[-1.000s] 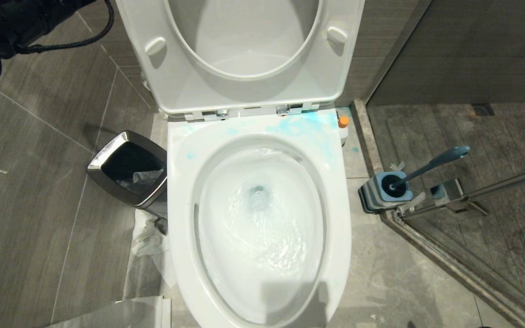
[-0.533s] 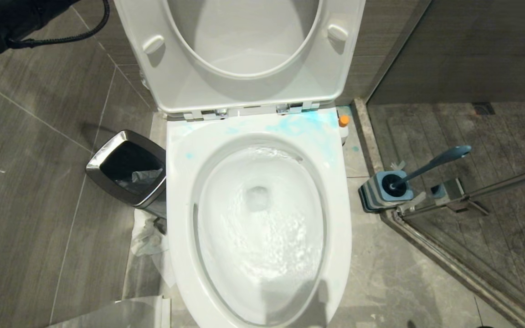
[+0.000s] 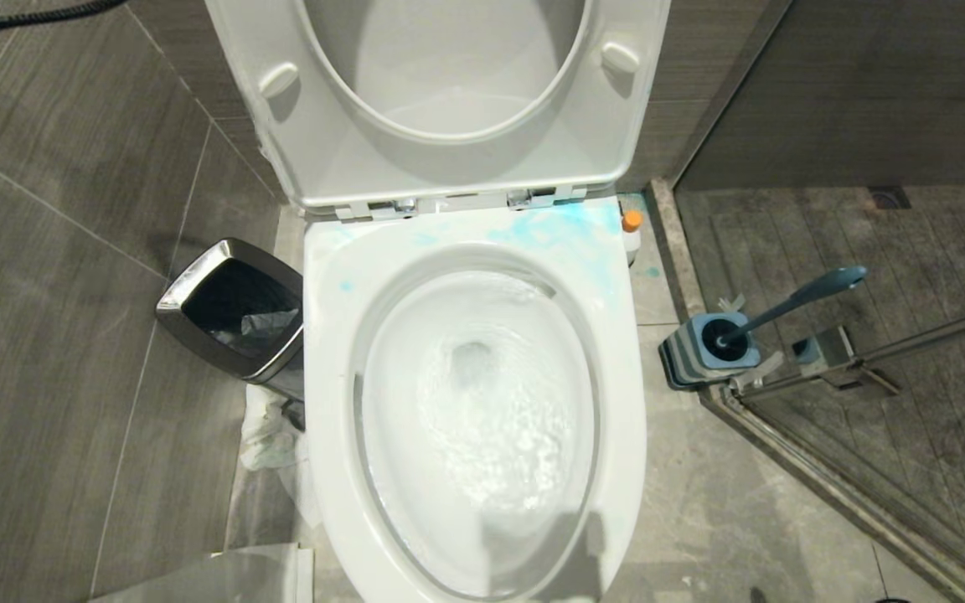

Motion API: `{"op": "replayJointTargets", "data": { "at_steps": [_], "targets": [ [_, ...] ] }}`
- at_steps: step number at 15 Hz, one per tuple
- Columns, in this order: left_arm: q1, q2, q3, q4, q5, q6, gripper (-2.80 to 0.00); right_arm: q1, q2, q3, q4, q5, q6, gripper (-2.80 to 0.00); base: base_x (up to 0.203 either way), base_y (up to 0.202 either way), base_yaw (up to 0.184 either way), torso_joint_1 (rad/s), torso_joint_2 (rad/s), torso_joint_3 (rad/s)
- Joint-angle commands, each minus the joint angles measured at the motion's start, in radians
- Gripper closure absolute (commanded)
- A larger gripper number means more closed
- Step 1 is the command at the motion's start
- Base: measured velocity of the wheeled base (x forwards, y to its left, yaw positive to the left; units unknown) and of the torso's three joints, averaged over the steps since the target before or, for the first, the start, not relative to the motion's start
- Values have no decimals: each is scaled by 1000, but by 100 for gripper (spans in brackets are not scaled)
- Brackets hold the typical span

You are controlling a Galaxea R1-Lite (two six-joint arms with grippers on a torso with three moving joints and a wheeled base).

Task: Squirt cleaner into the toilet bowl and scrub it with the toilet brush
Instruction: Flush the toilet, then close the toilet lid

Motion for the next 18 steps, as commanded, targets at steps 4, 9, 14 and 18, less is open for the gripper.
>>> {"op": "replayJointTargets", "data": {
  "at_steps": [4, 9, 14, 18],
  "targets": [
    [38, -148, 6, 159, -11, -1, 0, 0, 1, -1, 1, 1, -1, 0, 0, 0, 0, 0, 0, 0],
    [111, -218, 4, 329, -73, -17, 0, 0, 1, -1, 1, 1, -1, 0, 0, 0, 0, 0, 0, 0],
    [105, -176, -1, 195, -157, -264, 0, 0, 1, -1, 1, 1, -1, 0, 0, 0, 0, 0, 0, 0],
    [101, -97, -5, 48, -239, -271, 0, 0, 1, 0, 1, 1, -1, 0, 0, 0, 0, 0, 0, 0]
  ]
}}
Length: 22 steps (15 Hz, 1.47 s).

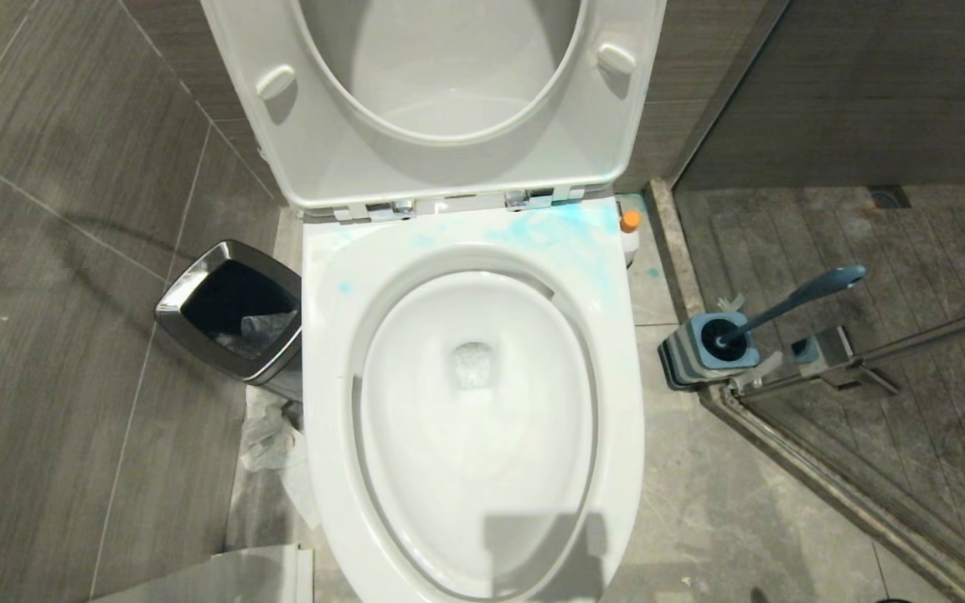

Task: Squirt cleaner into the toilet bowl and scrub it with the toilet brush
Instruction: Close the toilet lid

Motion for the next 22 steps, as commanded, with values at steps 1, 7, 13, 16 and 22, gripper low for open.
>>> {"op": "replayJointTargets", "data": {
  "at_steps": [1, 7, 13, 16, 22],
  "targets": [
    [1, 61, -1, -39, -91, -2, 0, 0, 1, 0, 0, 0, -1, 0, 0, 0, 0, 0, 0, 0],
    [-27, 150, -7, -127, -274, 54, 0, 0, 1, 0, 0, 0, -1, 0, 0, 0, 0, 0, 0, 0],
    [-65, 192, -15, -143, -158, 126, 0, 0, 1, 0, 0, 0, -1, 0, 0, 0, 0, 0, 0, 0],
    [-74, 191, -13, -142, -201, 97, 0, 0, 1, 0, 0, 0, -1, 0, 0, 0, 0, 0, 0, 0],
    [-52, 90, 72, -41, -508, -79, 0, 0, 1, 0, 0, 0, -1, 0, 0, 0, 0, 0, 0, 0]
  ]
}}
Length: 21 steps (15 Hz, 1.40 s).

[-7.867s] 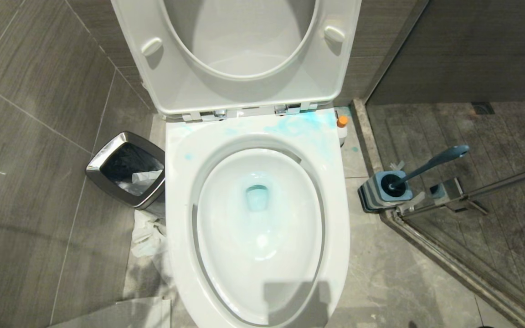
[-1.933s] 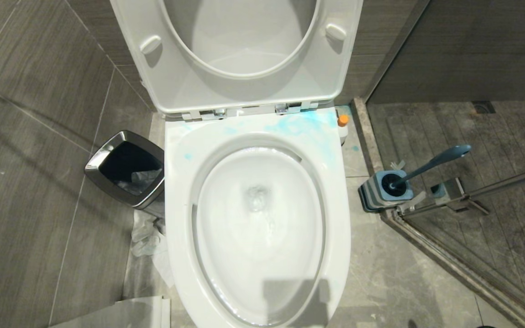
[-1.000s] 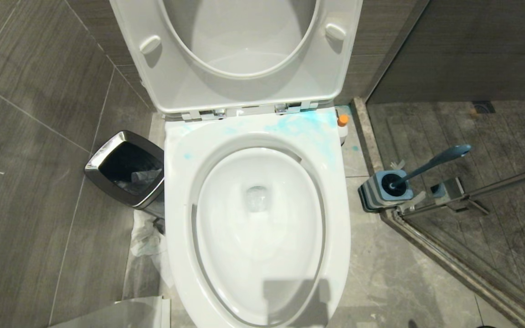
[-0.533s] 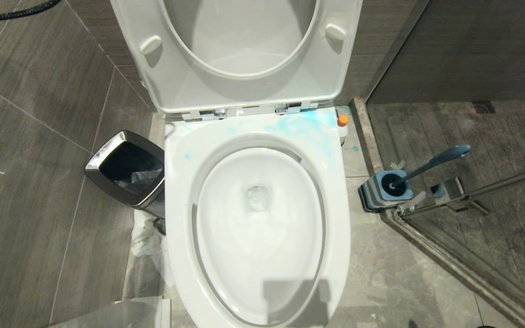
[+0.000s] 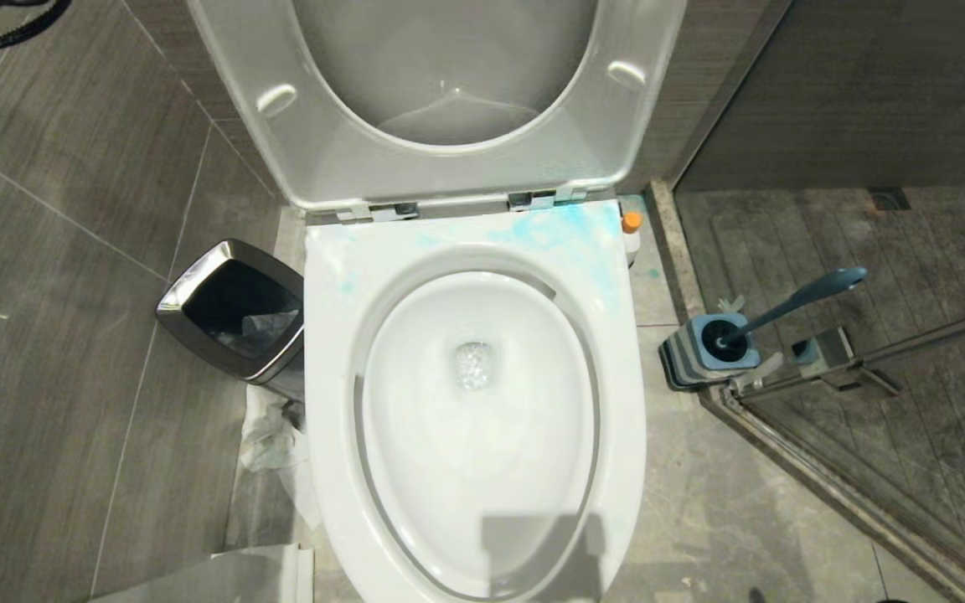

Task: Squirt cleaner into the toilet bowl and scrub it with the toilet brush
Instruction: Close the toilet lid

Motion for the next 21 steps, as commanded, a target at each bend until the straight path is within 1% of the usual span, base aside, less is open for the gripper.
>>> {"op": "replayJointTargets", "data": {
  "at_steps": [1, 3, 4, 6, 8, 9, 10, 12, 14, 15, 17, 21],
  "targets": [
    [16, -92, 84, 53, -75, -24, 0, 0, 1, 1, 0, 0, -1, 0, 0, 0, 0, 0, 0, 0],
    [35, -200, 215, 153, -115, -25, 0, 0, 1, 0, 0, 0, -1, 0, 0, 0, 0, 0, 0, 0],
    [47, -269, 289, 220, -128, -21, 0, 0, 1, 0, 0, 0, -1, 0, 0, 0, 0, 0, 0, 0],
    [69, -408, 424, 341, -138, -15, 0, 0, 1, 0, 0, 0, -1, 0, 0, 0, 0, 0, 0, 0],
    [83, -535, 558, 433, -142, -13, 0, 0, 1, 0, 0, 0, -1, 0, 0, 0, 0, 0, 0, 0],
    [86, -583, 612, 475, -142, -12, 0, 0, 1, 0, 0, 0, -1, 0, 0, 0, 0, 0, 0, 0],
    [88, -627, 651, 541, -142, -12, 0, 0, 1, 0, 0, 0, -1, 0, 0, 0, 0, 0, 0, 0],
    [92, -669, 676, 686, -151, -2, 0, 0, 1, 0, 0, 0, -1, 0, 0, 0, 0, 0, 0, 0],
    [98, -687, 658, 757, -199, 58, 0, 0, 1, 0, 0, 0, -1, 0, 0, 0, 0, 0, 0, 0],
    [115, -686, 639, 762, -204, 93, 0, 0, 1, 0, 0, 0, -1, 0, 0, 0, 0, 0, 0, 0],
    [123, -658, 605, 766, -202, 128, 0, 0, 1, 0, 0, 0, -1, 0, 0, 0, 0, 0, 0, 0],
    [123, -615, 547, 830, -204, 132, 0, 0, 1, 0, 0, 0, -1, 0, 0, 0, 0, 0, 0, 0]
  ]
}}
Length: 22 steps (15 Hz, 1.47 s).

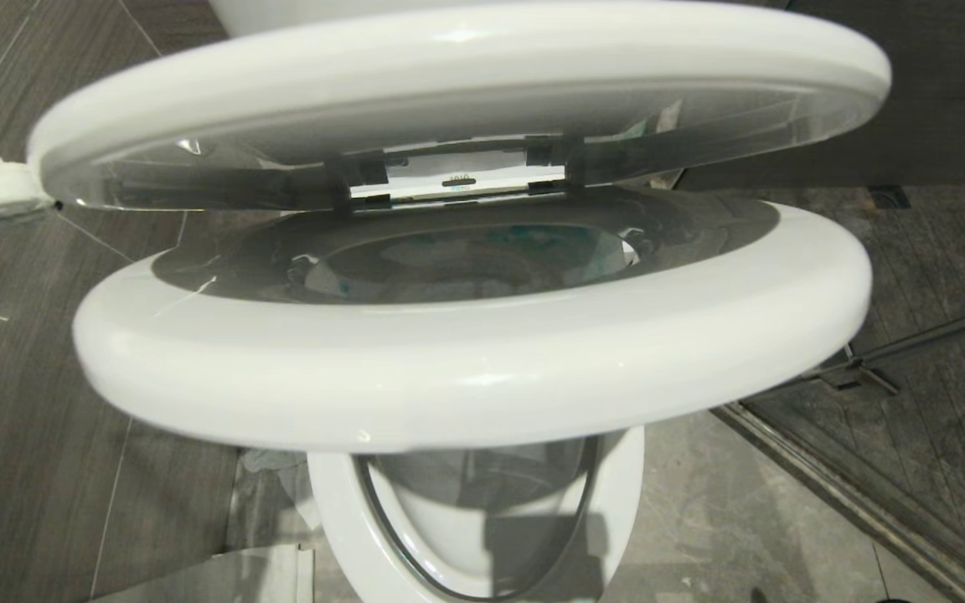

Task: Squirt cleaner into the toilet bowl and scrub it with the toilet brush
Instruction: Close the toilet lid

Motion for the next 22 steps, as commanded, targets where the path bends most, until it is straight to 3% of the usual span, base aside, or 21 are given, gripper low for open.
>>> {"op": "replayJointTargets", "data": {
  "at_steps": [1, 8, 18, 21, 22],
  "targets": [
    [0, 42, -43, 34, -6, -5, 0, 0, 1, 0, 0, 0, -1, 0, 0, 0, 0, 0, 0, 0],
    [-40, 123, -144, 49, 80, -8, 0, 0, 1, 1, 0, 0, -1, 0, 0, 0, 0, 1, 2, 116],
    [-82, 302, -334, 115, 71, -20, 0, 0, 1, 0, 0, 0, -1, 0, 0, 0, 0, 1, 4, 185],
    [-95, 455, -491, 116, 49, -4, 0, 0, 1, 0, 0, 0, -1, 0, 0, 0, 0, 2, 2, 24],
    [-115, 515, -543, 115, 69, 35, 0, 0, 1, 1, 0, 0, -1, 0, 0, 0, 0, 0, 0, 0]
  ]
}}
